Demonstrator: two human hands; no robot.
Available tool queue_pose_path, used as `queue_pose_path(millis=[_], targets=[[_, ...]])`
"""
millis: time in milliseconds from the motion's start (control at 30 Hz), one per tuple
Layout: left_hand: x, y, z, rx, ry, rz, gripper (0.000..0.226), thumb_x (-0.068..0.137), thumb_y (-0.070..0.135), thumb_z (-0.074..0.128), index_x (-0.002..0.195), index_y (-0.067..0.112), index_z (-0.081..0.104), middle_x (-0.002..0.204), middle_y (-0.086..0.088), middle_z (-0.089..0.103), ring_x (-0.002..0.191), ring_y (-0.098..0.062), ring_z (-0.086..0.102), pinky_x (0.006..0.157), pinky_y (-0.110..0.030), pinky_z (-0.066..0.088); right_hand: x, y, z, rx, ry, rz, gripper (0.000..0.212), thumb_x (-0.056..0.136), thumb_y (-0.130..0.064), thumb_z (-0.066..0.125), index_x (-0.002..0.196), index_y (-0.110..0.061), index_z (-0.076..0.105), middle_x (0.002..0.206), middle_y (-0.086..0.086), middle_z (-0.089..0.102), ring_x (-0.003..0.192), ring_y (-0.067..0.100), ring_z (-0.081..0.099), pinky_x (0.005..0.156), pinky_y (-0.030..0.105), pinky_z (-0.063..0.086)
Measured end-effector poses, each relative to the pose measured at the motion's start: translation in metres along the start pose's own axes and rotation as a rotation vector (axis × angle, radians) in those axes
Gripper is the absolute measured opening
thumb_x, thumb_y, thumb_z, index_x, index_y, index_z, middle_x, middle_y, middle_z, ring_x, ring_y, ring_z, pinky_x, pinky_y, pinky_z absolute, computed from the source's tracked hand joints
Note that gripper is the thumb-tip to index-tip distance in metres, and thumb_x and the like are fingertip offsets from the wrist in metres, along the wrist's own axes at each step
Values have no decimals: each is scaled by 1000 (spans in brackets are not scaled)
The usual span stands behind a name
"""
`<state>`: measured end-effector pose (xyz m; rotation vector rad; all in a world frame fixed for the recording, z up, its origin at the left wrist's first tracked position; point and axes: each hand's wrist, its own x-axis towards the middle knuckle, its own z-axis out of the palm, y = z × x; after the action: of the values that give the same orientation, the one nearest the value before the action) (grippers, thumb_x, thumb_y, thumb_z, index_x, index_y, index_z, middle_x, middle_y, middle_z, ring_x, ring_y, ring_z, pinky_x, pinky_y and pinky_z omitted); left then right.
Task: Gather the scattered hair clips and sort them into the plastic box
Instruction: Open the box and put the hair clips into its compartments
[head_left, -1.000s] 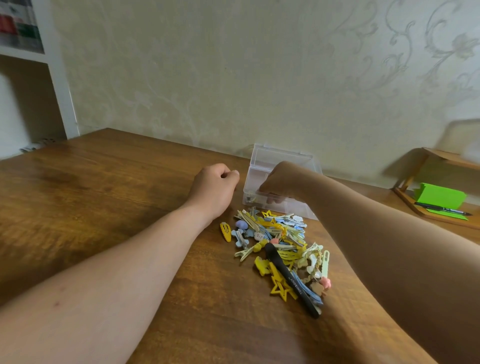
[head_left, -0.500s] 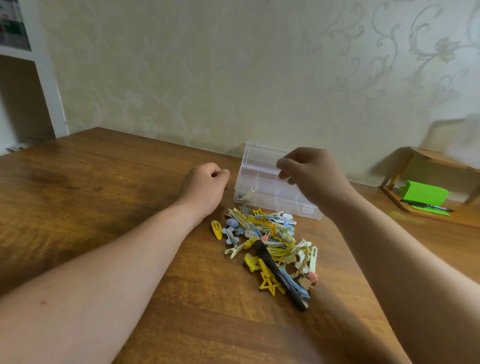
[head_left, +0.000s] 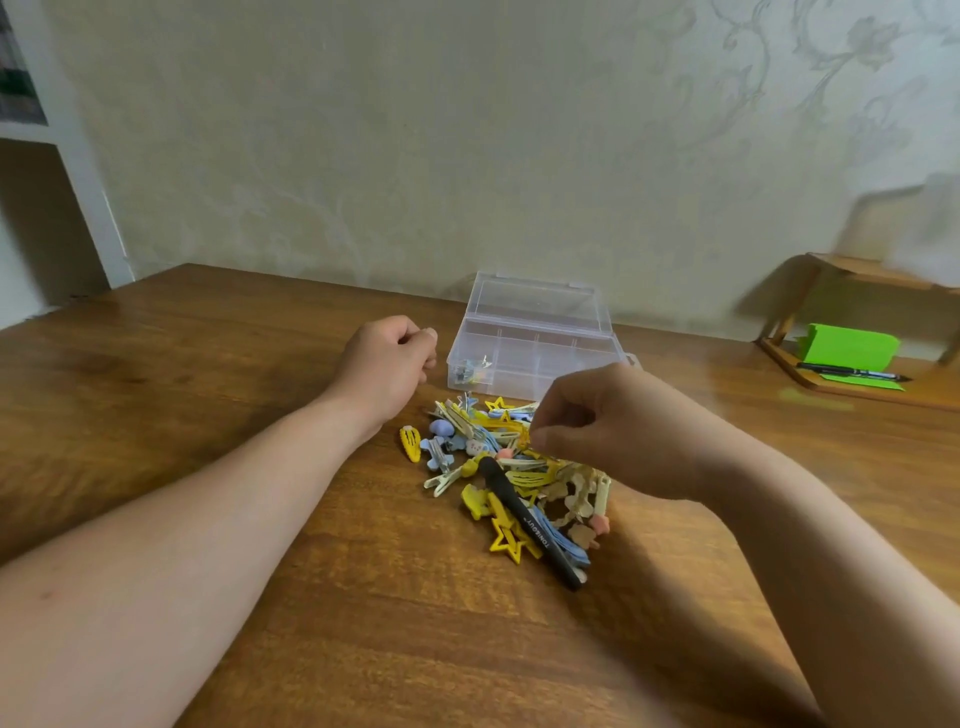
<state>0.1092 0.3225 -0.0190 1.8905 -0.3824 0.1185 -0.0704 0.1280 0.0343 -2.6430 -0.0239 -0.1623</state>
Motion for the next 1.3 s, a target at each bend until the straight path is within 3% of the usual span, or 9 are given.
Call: queue_pose_path(millis=[133, 267, 500, 733, 833, 967, 1133, 1300], targets=[[1, -1, 0, 11, -2, 13, 31, 106, 28, 60, 89, 5, 71, 85, -3, 74, 73, -17, 65, 81, -39, 55, 0, 12, -8, -99, 40, 58, 16, 97, -22, 68, 102, -34, 76, 88, -15, 72, 79, 4, 68, 66, 21, 56], [0, -2, 0, 14, -3, 22, 30, 105, 28, 60, 86, 8, 71, 86, -5, 75, 75, -18, 66, 86, -45, 58, -4, 19, -14, -135, -101, 53, 15, 97, -30, 70, 110, -36, 74, 97, -16, 71, 87, 2, 66, 73, 19, 54], [0, -1, 0, 16, 2, 19, 30, 106, 28, 59, 85, 10, 71, 87, -5, 75, 76, -19, 66, 87, -46, 58, -4, 17, -8, -134, -156, 47, 16, 93, -41, 76, 106, -35, 71, 98, -14, 71, 86, 5, 66, 73, 23, 56], [0, -1, 0, 14, -1, 16, 30, 107, 27, 59, 88, 8, 72, 88, -5, 75, 76, -18, 65, 82, -41, 56, -3, 15, -9, -141, -169, 32, 9, 93, -36, 77, 97, -37, 70, 93, -15, 70, 79, 1, 62, 63, 14, 43], [0, -2, 0, 7, -3, 11, 30, 107, 28, 59, 87, 9, 72, 88, -5, 75, 75, -17, 65, 81, -41, 56, -5, 14, -8, -155, -179, 24, 12, 95, -37, 75, 106, -38, 70, 98, -16, 67, 82, 0, 61, 64, 14, 41], [1, -3, 0, 16, -1, 7, 30, 106, 29, 59, 86, 10, 72, 87, -3, 75, 75, -17, 67, 80, -39, 56, -5, 10, -6, -147, -187, 14, 19, 94, -48, 74, 111, -39, 69, 102, -13, 67, 87, 5, 63, 69, 21, 51], [1, -3, 0, 20, -6, 17, 30, 106, 29, 60, 85, 11, 72, 86, -4, 76, 76, -18, 68, 84, -43, 58, -4, 13, -5, -158, -146, -8, 8, 95, -40, 74, 102, -35, 73, 95, -14, 70, 83, 4, 63, 63, 16, 45], [1, -2, 1, 6, -8, 17, 30, 106, 28, 60, 86, 9, 72, 86, -5, 75, 74, -18, 66, 86, -45, 58, -4, 10, -5, -157, -166, -34, 18, 94, -46, 74, 112, -40, 75, 101, -12, 67, 89, 7, 64, 78, 31, 58]])
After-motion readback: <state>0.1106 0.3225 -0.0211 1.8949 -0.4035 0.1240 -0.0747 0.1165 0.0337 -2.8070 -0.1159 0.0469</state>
